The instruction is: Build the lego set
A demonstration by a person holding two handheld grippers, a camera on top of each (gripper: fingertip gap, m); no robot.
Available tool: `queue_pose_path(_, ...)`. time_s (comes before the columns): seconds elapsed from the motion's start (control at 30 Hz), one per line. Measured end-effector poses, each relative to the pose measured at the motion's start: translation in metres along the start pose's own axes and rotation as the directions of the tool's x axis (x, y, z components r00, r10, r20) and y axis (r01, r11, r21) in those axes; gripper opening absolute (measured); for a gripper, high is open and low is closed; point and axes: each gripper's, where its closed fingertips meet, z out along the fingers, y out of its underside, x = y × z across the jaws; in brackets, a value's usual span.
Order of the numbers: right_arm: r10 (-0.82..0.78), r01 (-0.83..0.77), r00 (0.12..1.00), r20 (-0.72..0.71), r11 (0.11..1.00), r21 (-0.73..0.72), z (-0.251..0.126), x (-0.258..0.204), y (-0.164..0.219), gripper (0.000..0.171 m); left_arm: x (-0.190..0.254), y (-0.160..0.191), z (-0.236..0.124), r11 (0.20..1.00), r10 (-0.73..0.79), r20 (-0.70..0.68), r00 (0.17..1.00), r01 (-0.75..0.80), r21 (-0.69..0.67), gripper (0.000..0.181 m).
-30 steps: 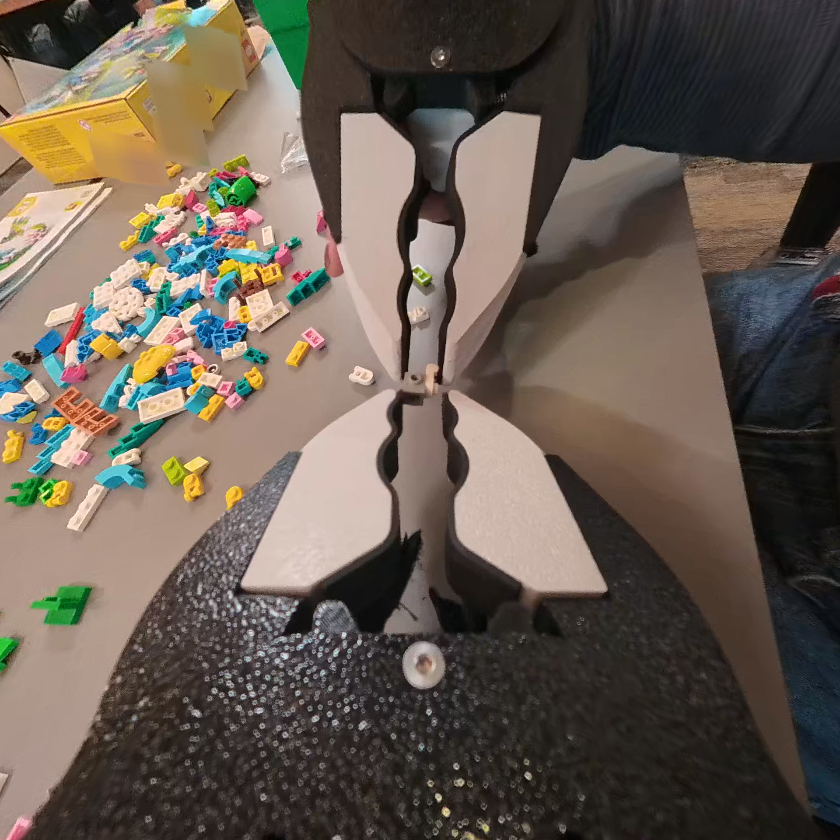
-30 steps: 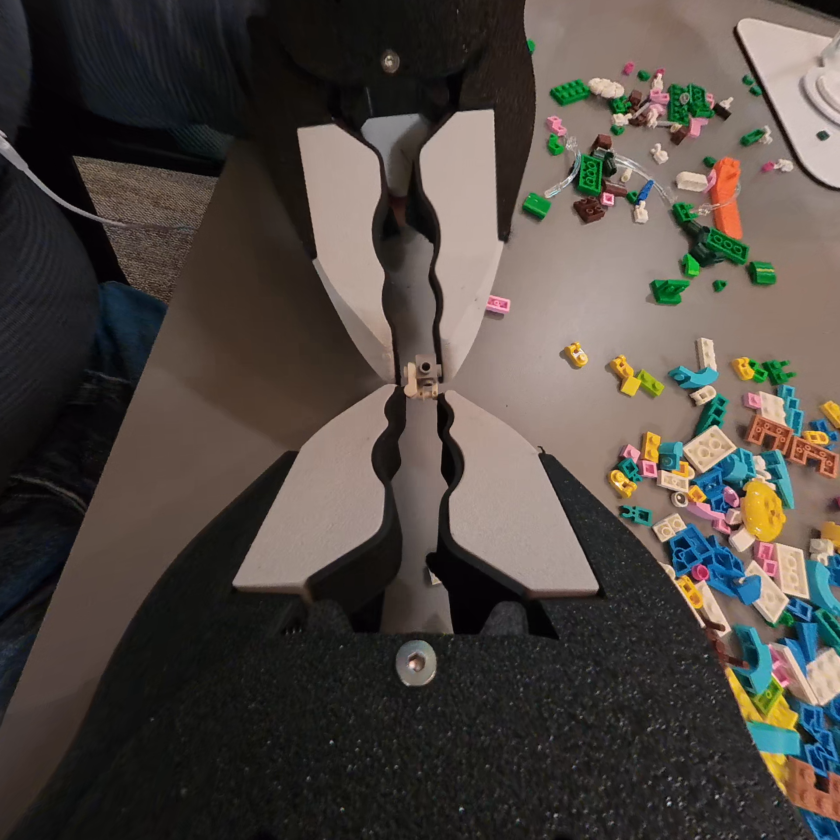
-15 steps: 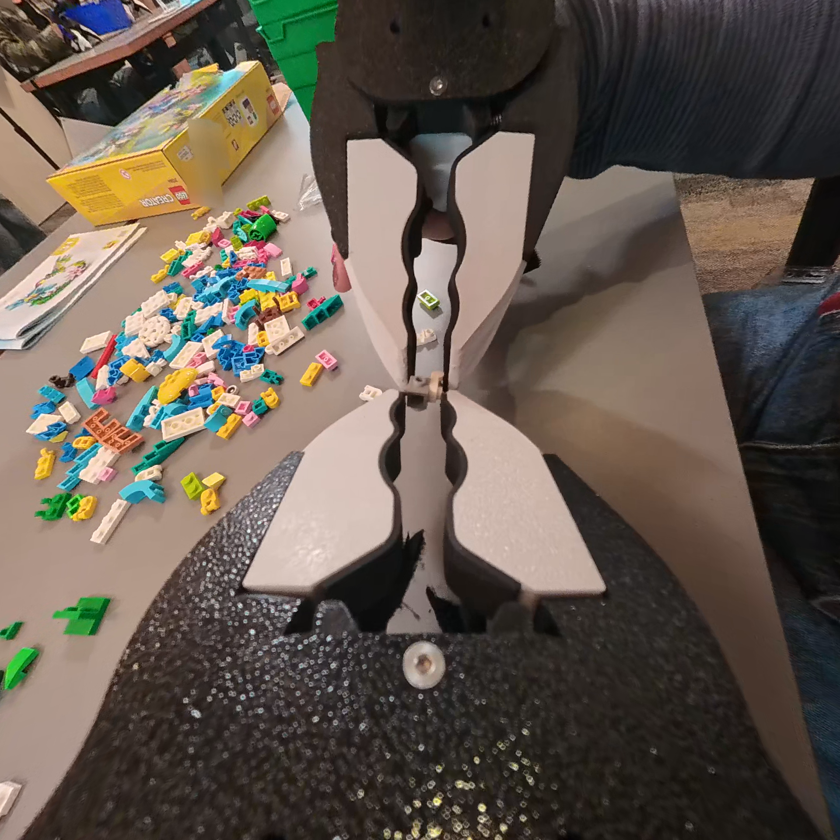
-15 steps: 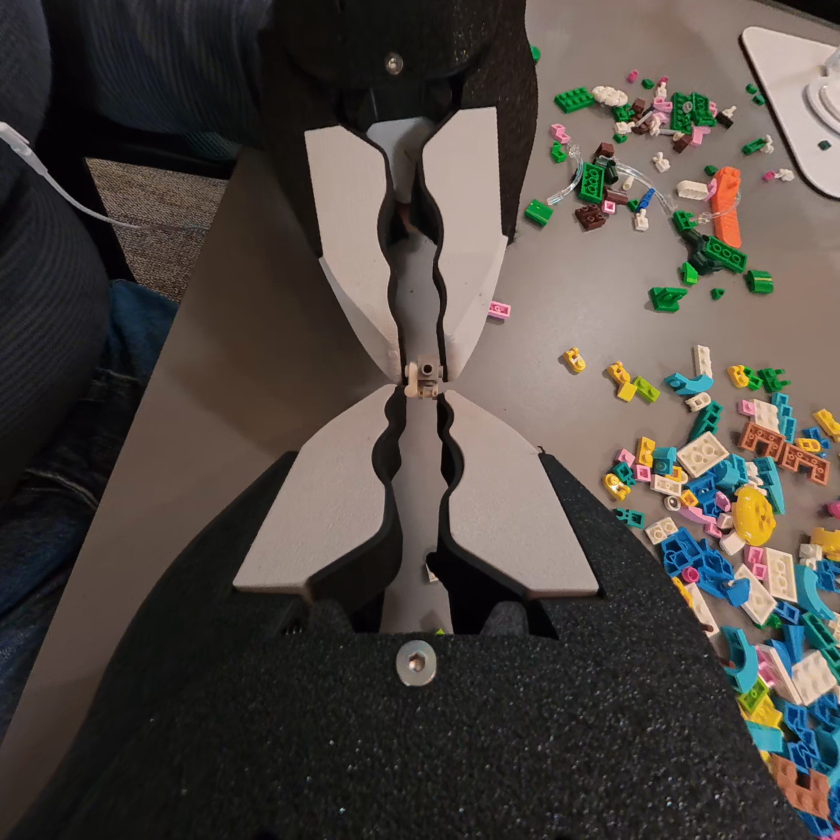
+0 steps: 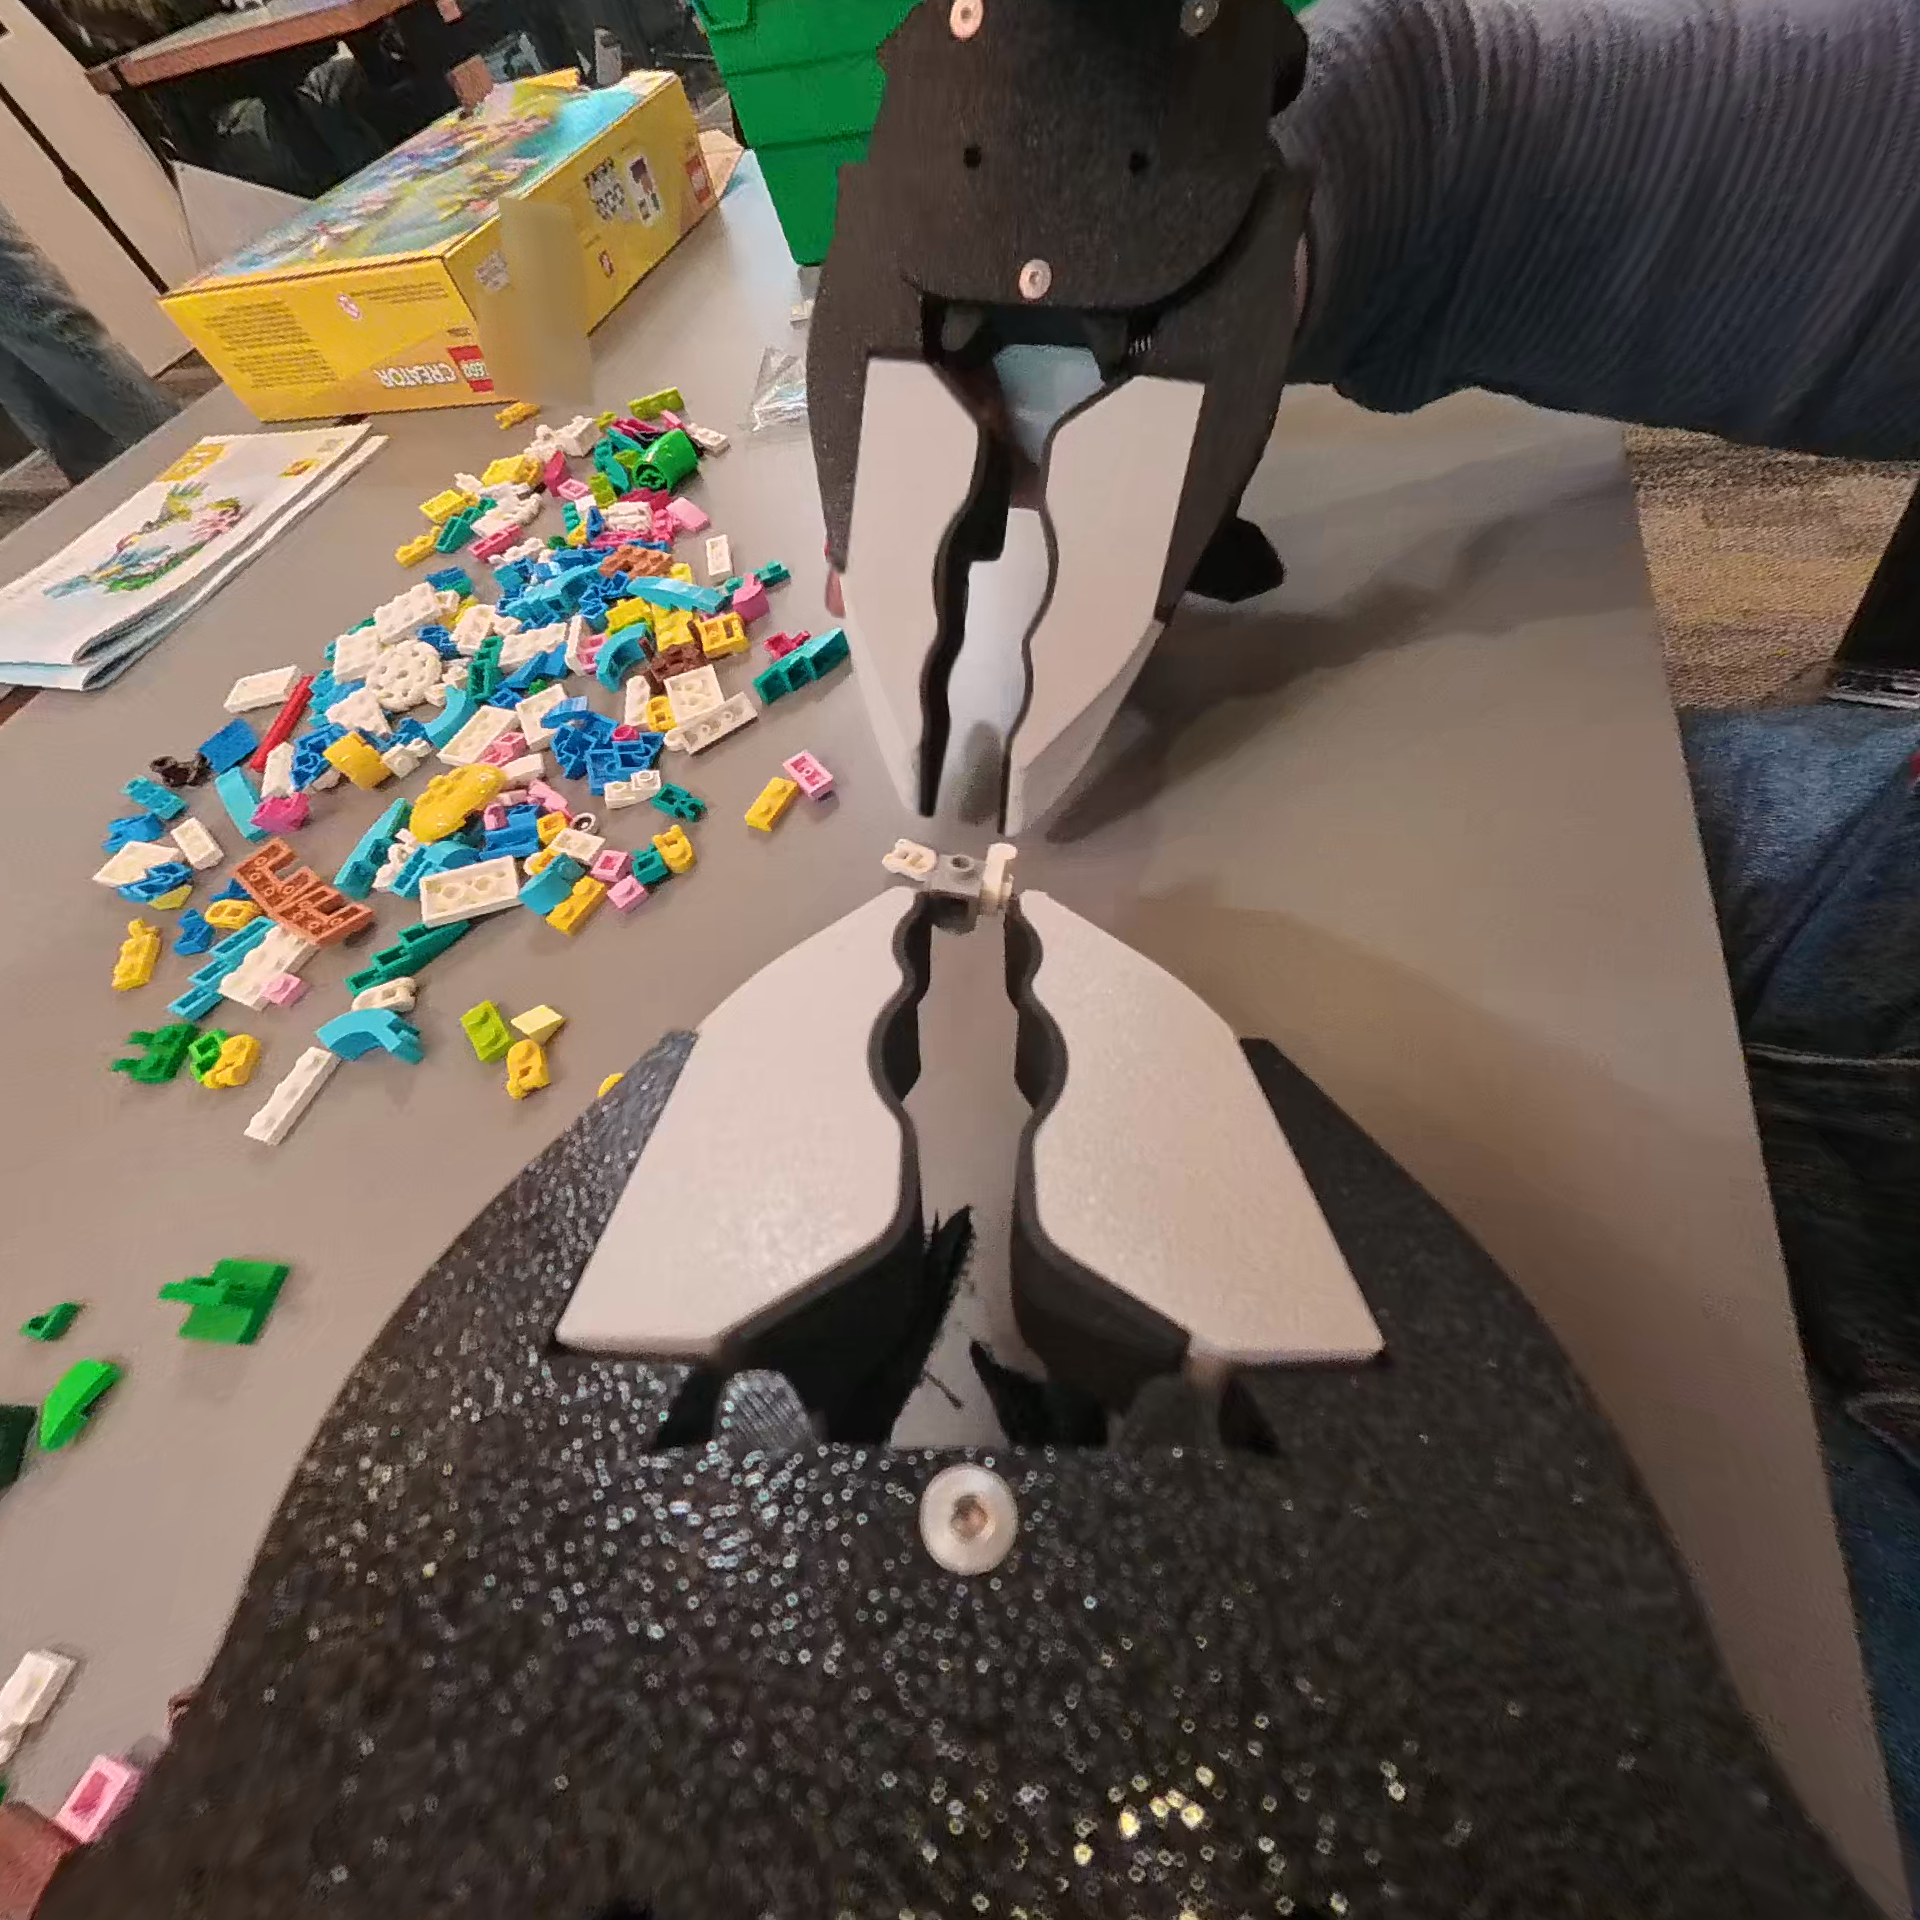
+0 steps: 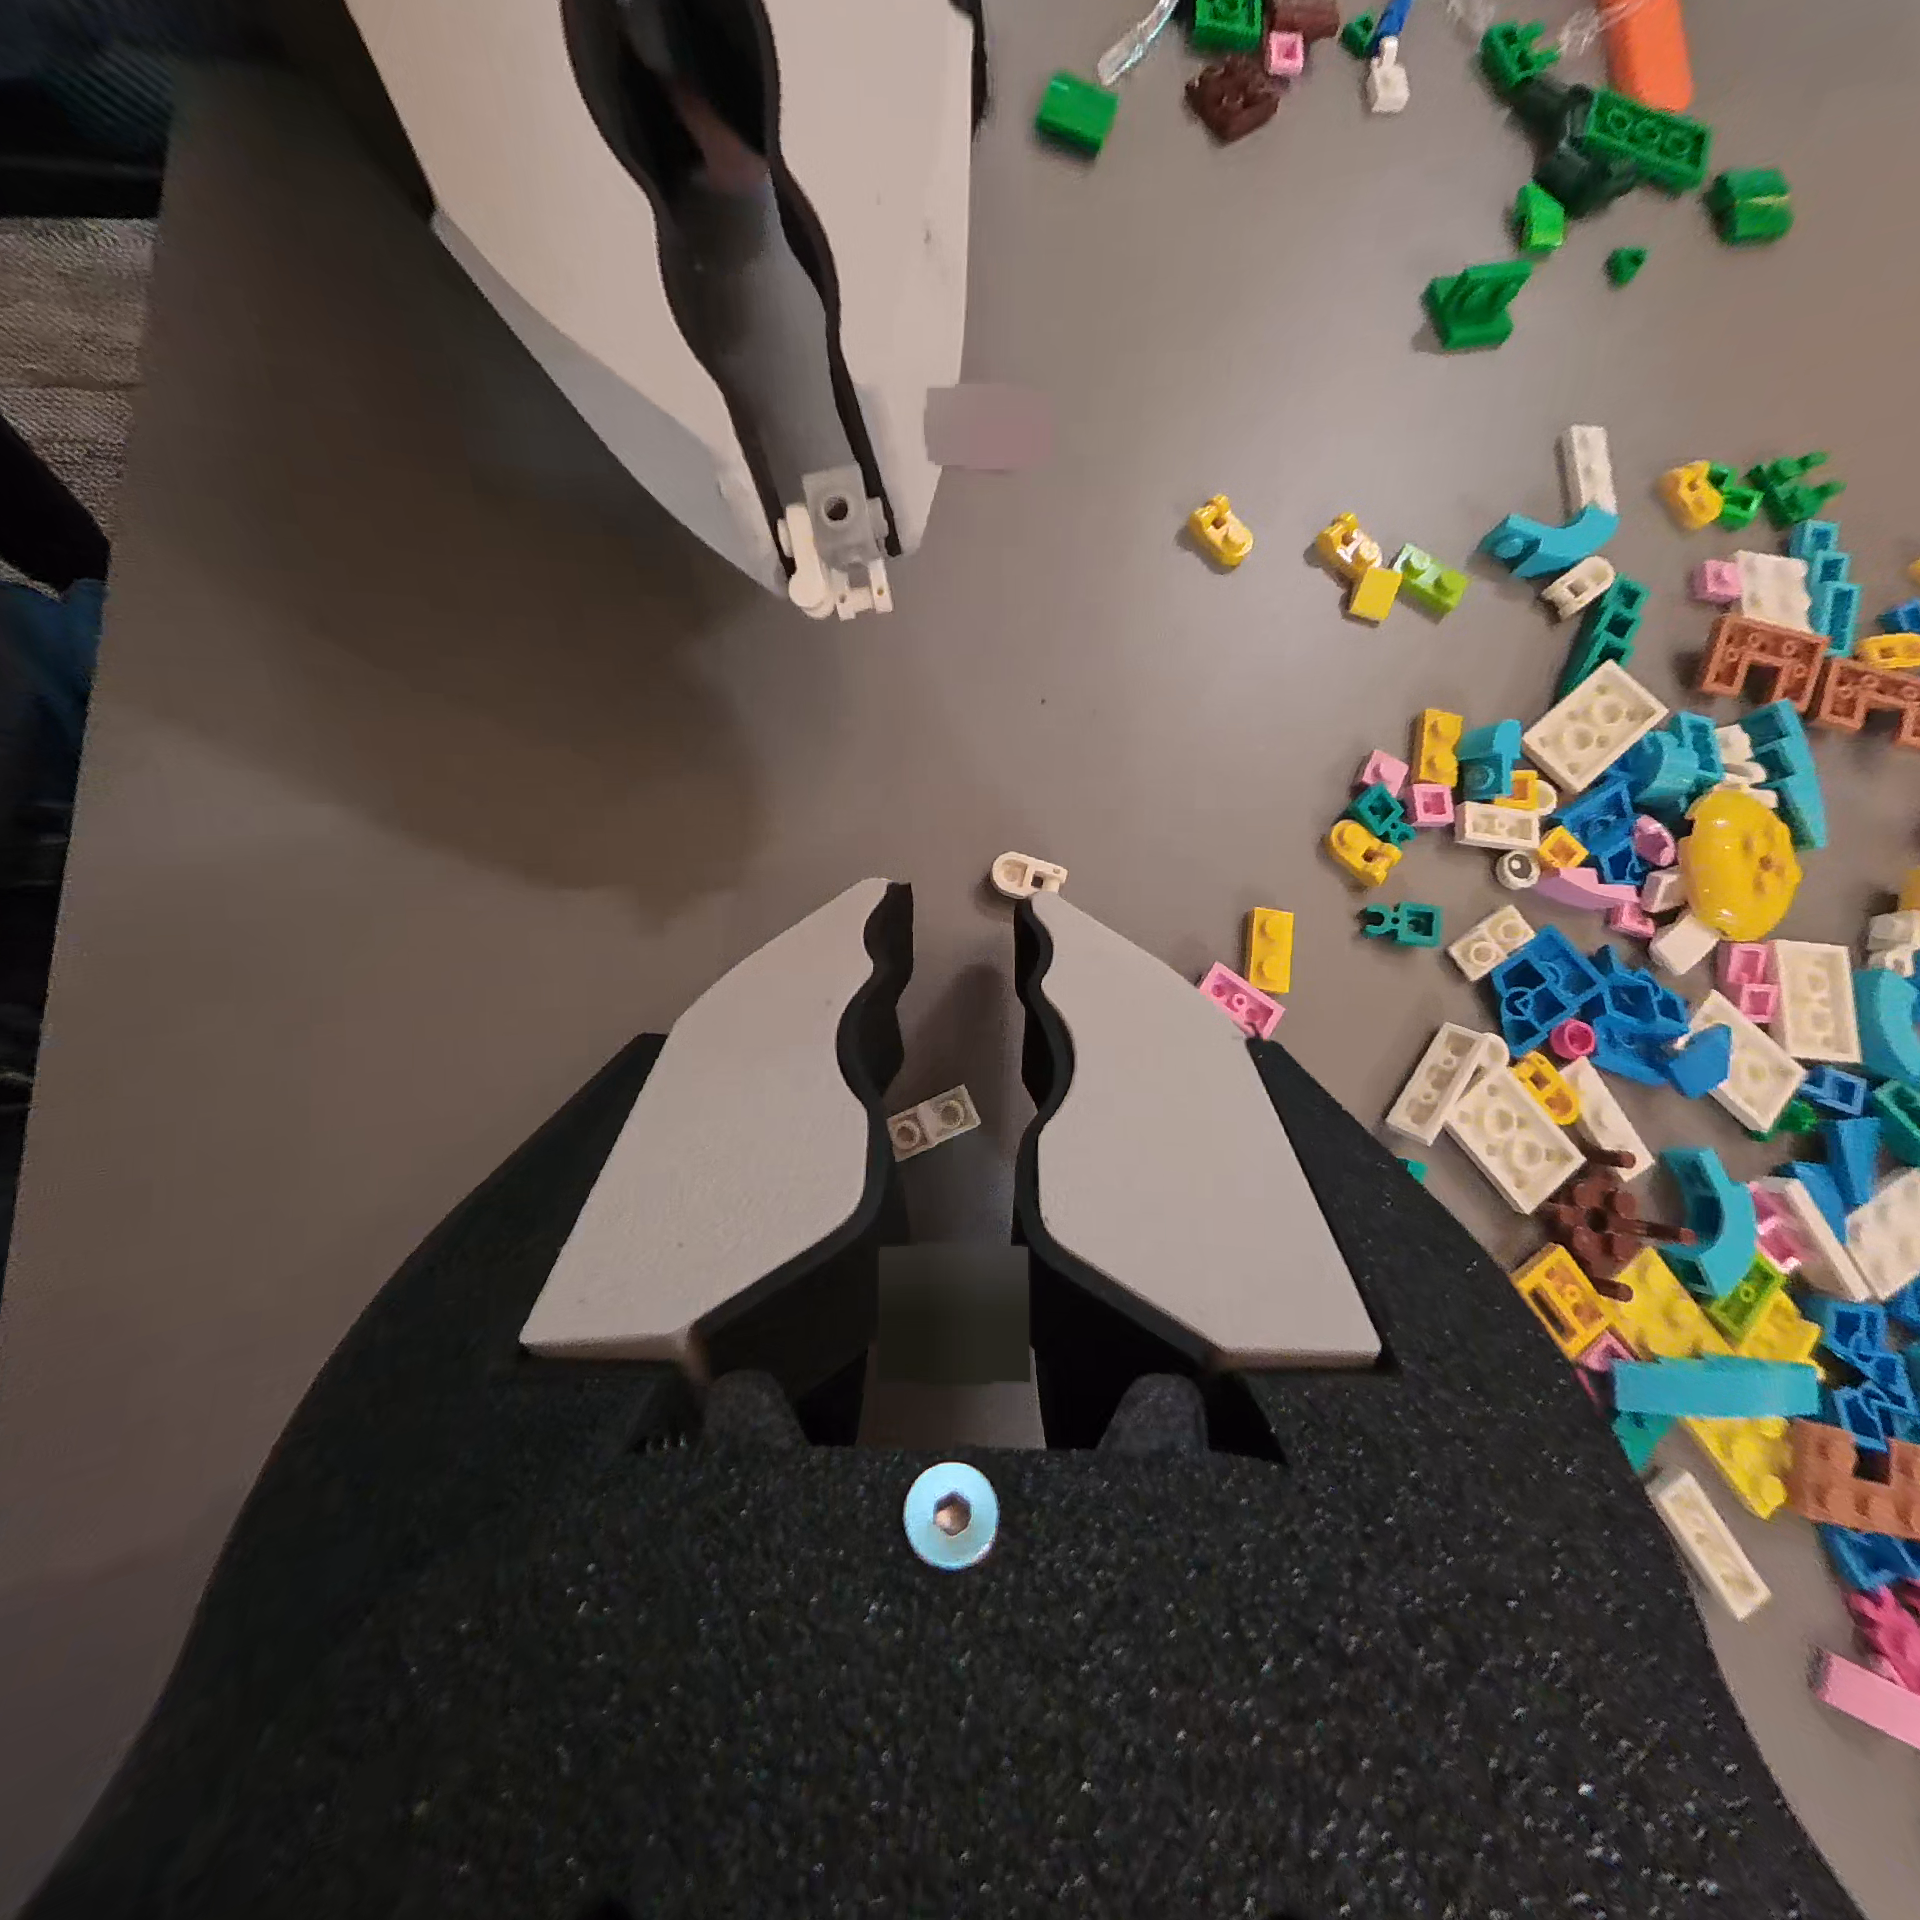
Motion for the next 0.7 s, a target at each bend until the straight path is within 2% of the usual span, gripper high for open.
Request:
queue_pose_path(0.13, 0.030, -0.029, 1.000, 0.010, 0.999, -0.020, 0.003, 0.001, 0.001, 0.019, -0.006, 0.000, 0.000, 1.000, -0.002, 0.040, 0.999, 0.002, 0.002, 0.013)
queue_pose_path(0.33, 0.023, -0.019, 0.999, 0.047, 0.997, -0.080, 0.008, -0.001, 0.004, 0.018, -0.035, -0.006, -0.009, 0.996, -0.069, 0.221, 0.973, 0.053, 0.078, 0.013)
queue_pose_path(0.5, 0.004, 0.004, 0.998, 0.069, 0.995, -0.104, 0.010, 0.005, 0.004, 0.017, -0.053, -0.010, -0.020, 0.983, -0.147, 0.318, 0.937, 0.103, 0.152, 0.013)
queue_pose_path(0.7, -0.001, 0.001, 1.000, 0.027, 1.000, 0.004, 0.010, 0.024, -0.010, 0.017, -0.063, -0.011, -0.029, 0.965, -0.220, 0.356, 0.908, 0.150, 0.214, 0.013)
